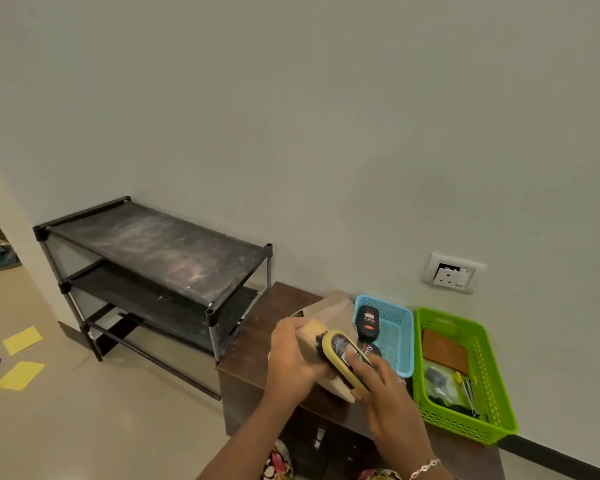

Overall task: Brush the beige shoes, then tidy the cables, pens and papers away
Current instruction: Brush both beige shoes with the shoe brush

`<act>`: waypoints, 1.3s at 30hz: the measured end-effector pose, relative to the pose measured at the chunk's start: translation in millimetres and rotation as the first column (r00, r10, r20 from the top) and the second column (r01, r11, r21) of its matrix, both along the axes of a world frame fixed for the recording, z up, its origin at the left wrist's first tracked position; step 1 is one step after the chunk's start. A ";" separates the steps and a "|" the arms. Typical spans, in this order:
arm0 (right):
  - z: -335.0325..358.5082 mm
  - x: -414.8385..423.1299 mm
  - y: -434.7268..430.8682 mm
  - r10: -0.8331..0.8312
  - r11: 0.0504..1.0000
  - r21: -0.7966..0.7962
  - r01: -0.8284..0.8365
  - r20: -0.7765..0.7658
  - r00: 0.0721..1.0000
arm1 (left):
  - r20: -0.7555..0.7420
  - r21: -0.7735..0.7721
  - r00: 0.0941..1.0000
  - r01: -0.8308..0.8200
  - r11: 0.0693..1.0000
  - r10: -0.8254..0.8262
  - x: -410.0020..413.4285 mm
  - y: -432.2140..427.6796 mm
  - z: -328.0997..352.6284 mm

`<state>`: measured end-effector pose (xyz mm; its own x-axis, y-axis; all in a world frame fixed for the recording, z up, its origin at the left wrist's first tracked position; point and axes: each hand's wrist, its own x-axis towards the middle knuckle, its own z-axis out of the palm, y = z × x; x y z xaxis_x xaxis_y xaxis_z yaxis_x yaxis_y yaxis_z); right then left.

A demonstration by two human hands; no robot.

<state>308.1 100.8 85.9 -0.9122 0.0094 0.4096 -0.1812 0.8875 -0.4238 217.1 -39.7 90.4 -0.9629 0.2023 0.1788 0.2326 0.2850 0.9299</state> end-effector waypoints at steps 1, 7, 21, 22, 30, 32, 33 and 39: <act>8.4 -6.4 -4.5 0.001 0.999 0.053 -0.001 -0.004 1.000 | -0.005 0.001 1.000 0.010 1.000 -0.010 1.7 2.2 3.3; 25.7 -24.5 -9.4 -0.059 0.990 0.133 0.046 0.095 0.994 | 0.011 0.000 1.000 0.021 1.000 -0.021 -0.4 -1.1 5.0; -54.9 -28.7 -16.9 0.051 0.978 -0.205 -0.043 0.033 0.998 | 0.067 0.044 0.997 -0.048 0.998 0.045 -13.7 -33.7 -13.6; -59.4 -30.0 -17.0 0.053 0.972 -0.231 -0.043 0.040 0.998 | 0.083 0.052 0.995 -0.054 0.997 0.050 -15.2 -36.1 -15.0; -99.8 -32.7 -24.6 -0.010 0.946 -0.319 0.061 0.159 0.987 | 0.166 0.094 0.977 -0.151 0.984 0.134 -23.5 -49.0 -18.5; -114.3 -29.7 -20.8 -0.083 0.947 -0.283 0.151 0.239 0.968 | 0.169 0.107 0.974 -0.167 0.980 0.148 -26.1 -51.9 -20.9; -121.4 -27.7 -17.7 -0.118 0.943 -0.268 0.197 0.286 0.951 | 0.172 0.108 0.974 -0.170 0.980 0.150 -26.9 -52.1 -20.6; -135.4 -36.0 -3.8 -0.338 0.735 -0.398 0.548 0.485 0.806 | 0.185 0.130 0.966 -0.206 0.970 0.180 -34.7 -48.2 -20.1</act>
<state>272.1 97.1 -49.4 -0.8215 0.5558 -0.1277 0.4346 0.4650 -0.7713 182.4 -87.9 70.3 -0.9997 -0.0068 0.0227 0.0213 0.1660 0.9859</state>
